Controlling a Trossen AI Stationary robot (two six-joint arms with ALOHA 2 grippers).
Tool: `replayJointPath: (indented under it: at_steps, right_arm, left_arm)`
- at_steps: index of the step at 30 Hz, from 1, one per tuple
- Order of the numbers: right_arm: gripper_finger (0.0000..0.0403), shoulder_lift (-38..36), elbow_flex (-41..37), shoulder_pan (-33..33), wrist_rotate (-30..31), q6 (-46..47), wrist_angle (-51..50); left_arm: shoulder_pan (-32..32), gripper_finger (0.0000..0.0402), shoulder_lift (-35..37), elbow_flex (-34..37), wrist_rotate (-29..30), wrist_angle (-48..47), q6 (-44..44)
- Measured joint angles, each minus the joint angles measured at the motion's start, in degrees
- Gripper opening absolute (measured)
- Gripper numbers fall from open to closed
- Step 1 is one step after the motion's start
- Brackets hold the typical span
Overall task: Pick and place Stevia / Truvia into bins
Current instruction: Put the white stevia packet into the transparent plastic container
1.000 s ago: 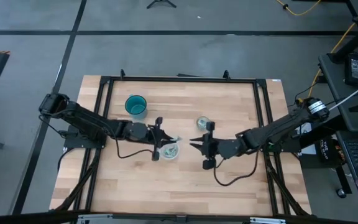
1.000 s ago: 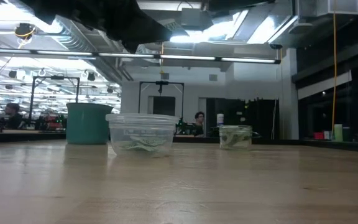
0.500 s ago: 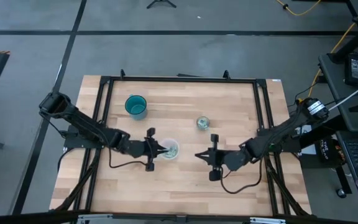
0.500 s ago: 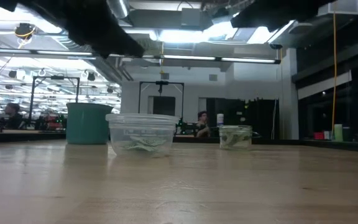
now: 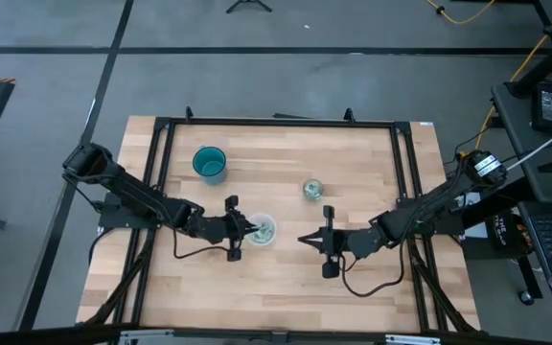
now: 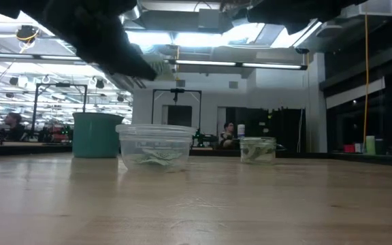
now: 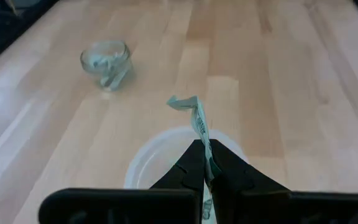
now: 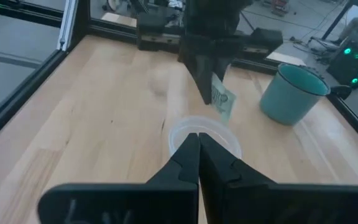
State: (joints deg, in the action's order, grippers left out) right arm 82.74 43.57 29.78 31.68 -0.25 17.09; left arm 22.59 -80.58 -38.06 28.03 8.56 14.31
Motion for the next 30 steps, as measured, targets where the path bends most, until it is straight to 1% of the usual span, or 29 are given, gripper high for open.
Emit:
replayJointPath:
  at_steps: [10,16,20,30]
  right_arm:
    - [0.0001,-0.01,0.00,0.00,-0.24,0.09,-0.08]
    - [0.0001,0.00,0.00,-0.02,-0.24,0.05,-0.09]
    - [0.0002,0.00,0.00,-0.02,-0.24,0.04,-0.12]
    - [0.0006,0.00,0.00,-0.04,-0.24,0.02,-0.16]
  left_arm:
    - [-0.74,0.0005,-7.64,0.00,-2.09,0.00,0.17]
    - [-0.74,0.0009,-8.91,0.00,-2.21,0.30,1.60]
    - [-0.74,0.0021,-8.94,0.00,-2.16,0.28,1.59]
    - [-0.74,0.0069,-8.94,0.00,-1.95,0.24,1.48]
